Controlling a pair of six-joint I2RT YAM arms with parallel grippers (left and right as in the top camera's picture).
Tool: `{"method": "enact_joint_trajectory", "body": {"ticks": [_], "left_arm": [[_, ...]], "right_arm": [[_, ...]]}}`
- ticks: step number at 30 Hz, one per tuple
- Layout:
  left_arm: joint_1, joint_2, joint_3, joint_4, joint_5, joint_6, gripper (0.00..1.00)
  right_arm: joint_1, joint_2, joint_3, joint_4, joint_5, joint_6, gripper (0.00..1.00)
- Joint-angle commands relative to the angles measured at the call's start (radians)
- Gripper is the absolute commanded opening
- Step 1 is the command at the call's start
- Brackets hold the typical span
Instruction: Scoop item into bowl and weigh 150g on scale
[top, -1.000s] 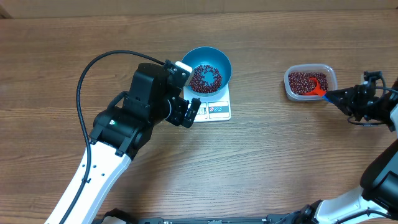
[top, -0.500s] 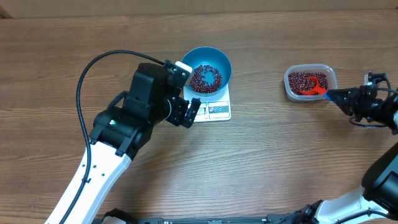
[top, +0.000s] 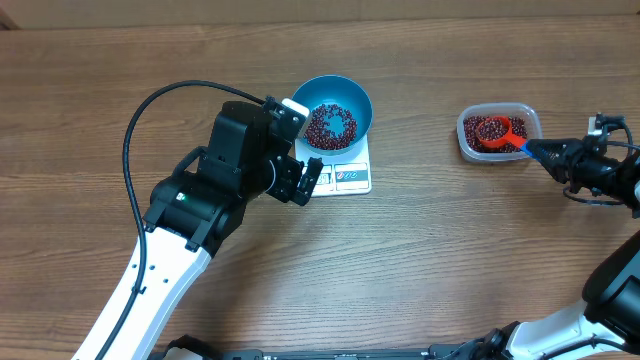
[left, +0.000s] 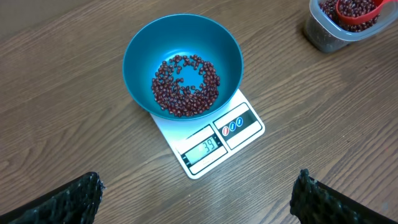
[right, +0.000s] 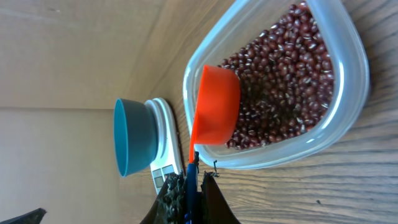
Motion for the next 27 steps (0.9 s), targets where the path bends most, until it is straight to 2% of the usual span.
{"method": "enact_joint_trajectory", "body": {"ticks": [1,18,27], "left_arm": [[0.004,0.005,-0.006,0.0,0.007,0.016,1.0],[0.004,0.005,-0.006,0.0,0.007,0.016,1.0],[0.004,0.005,-0.006,0.0,0.007,0.016,1.0]], "right_arm": [[-0.006,0.007,-0.005,0.009,-0.07,-0.007,0.04],[-0.005,0.007,-0.005,0.006,-0.272,-0.01,0.04],[0.002,0.006,-0.005,0.006,-0.485,-0.01,0.04]]}}
